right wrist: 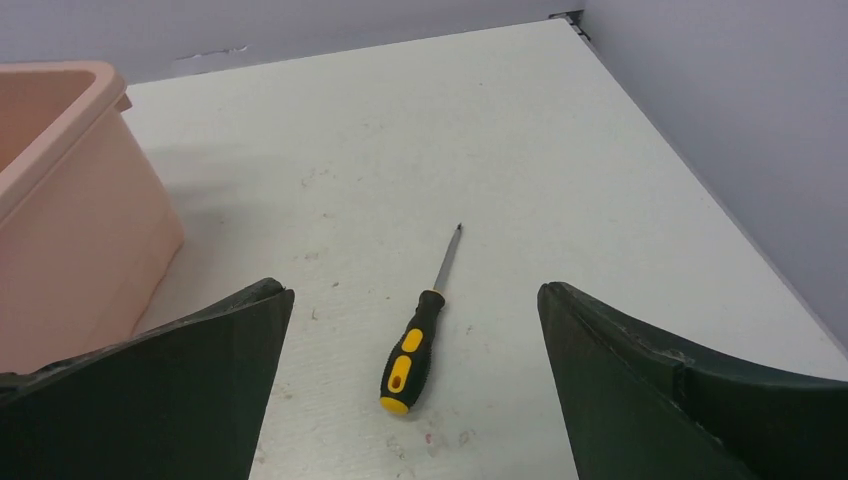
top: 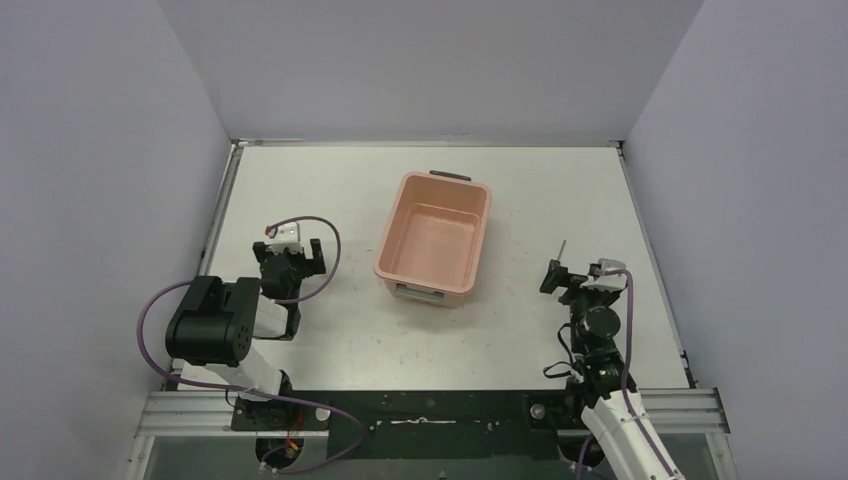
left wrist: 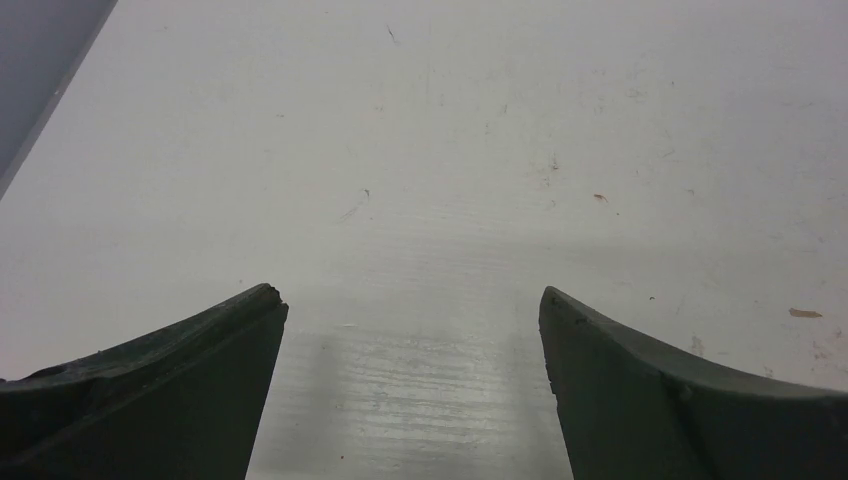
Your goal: Put the screwdriver in the bin
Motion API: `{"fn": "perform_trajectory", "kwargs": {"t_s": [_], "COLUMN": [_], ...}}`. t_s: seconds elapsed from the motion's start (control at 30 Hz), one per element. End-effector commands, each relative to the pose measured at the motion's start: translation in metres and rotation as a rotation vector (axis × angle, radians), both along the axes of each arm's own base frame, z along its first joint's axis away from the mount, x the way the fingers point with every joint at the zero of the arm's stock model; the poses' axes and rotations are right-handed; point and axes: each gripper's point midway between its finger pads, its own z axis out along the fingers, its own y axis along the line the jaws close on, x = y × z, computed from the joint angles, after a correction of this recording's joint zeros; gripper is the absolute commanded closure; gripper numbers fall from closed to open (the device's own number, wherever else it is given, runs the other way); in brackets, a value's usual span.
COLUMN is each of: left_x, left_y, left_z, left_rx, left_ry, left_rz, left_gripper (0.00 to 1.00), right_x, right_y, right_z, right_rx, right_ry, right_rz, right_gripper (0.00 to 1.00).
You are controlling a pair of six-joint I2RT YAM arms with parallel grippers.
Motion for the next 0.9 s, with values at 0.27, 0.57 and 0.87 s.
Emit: {"fn": "perform_trajectory", "kwargs": {"t_s": [0.27,0.57,0.87], "left_x": [0.009,0.009,0.009], "left_y": [-0.001,0.000,0.000], "left_z": [0.019,0.019,0.018], "left_rx": [-0.012,-0.011,-0.011], "left_ry": [-0.072,-0.071,-0.071], "left_rz": [0.000,0.000,0.001], "left_gripper": [0.03,0.03,0.03], "right_x": [0.018,0.072,0.092], "right_y": [-0.034,-0.024,0.010], "right_z": [0.083,0.081,-0.029], "right_rx": [0.201,0.105,0.107], "right_ry": [0.007,0.477,0.991], "right_rz": [-0.295,-0.357,-0.151], "right_gripper": [0.00,0.00,0.04]}}
